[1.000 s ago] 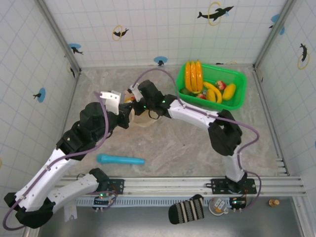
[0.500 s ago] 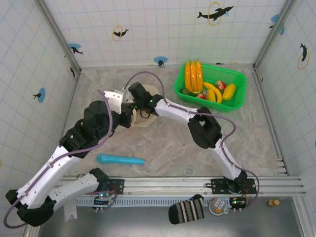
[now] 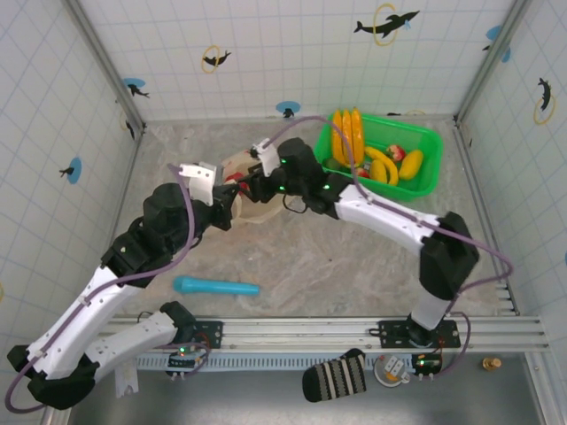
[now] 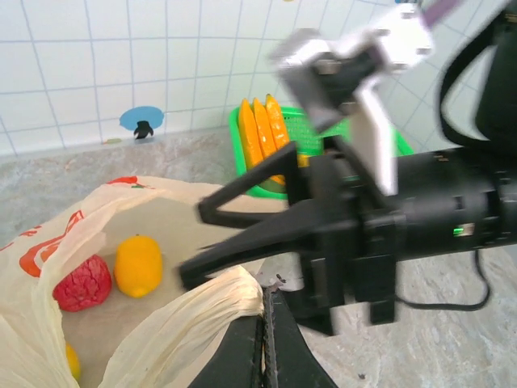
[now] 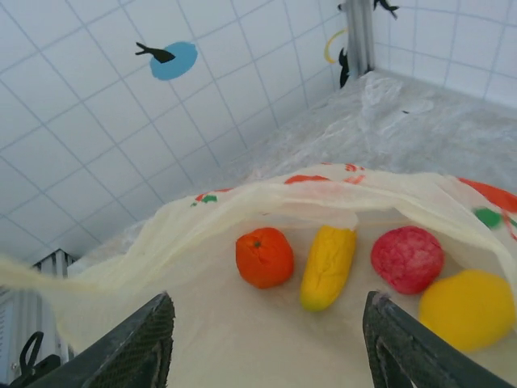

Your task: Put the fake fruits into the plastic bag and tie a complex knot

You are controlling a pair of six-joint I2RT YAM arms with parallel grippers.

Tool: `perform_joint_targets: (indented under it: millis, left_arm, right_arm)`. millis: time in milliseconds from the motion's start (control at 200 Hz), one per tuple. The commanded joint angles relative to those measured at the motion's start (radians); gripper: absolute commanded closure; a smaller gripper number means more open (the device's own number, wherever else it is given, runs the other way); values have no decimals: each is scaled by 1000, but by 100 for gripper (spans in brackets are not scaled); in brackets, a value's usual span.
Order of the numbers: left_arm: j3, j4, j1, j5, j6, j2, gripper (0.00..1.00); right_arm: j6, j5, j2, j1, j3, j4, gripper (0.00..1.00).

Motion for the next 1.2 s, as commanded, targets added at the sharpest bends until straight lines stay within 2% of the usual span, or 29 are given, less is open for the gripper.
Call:
perform_joint_targets:
  millis: [0, 110, 215, 350, 455, 550, 665, 856, 1196]
  left_arm:
    - [-9, -8, 6, 2, -17, -10, 100]
    - [-17, -2, 6, 3, -17, -10, 100]
    - [-21, 7, 6, 6, -17, -4, 100]
    - [-23, 18, 6, 14, -16, 2, 100]
    - [-24, 17, 6, 19, -16, 2, 100]
    - [-21, 11, 6, 18, -15, 5, 100]
    - [-19, 0, 6, 16, -13, 7, 100]
    - [-18, -10, 6, 10, -9, 4, 100]
    - [-14, -12, 6, -2, 2, 14, 100]
  right_arm:
    - [9, -73, -107, -25, -127, 82, 37]
    - [23, -141, -227, -97, -170, 104, 37]
    - [81, -172, -287, -236, -189, 115, 37]
    - [219, -53, -243, -469, -189, 50, 38]
    - [231, 38, -123, -579, -96, -131, 37]
    - [215, 85, 9, -623, 22, -260, 34]
    - [251, 82, 136, -667, 100, -315, 31]
    - [397, -2, 244, -726, 114, -272, 31]
    - [517, -107, 380, -722, 142, -221, 34]
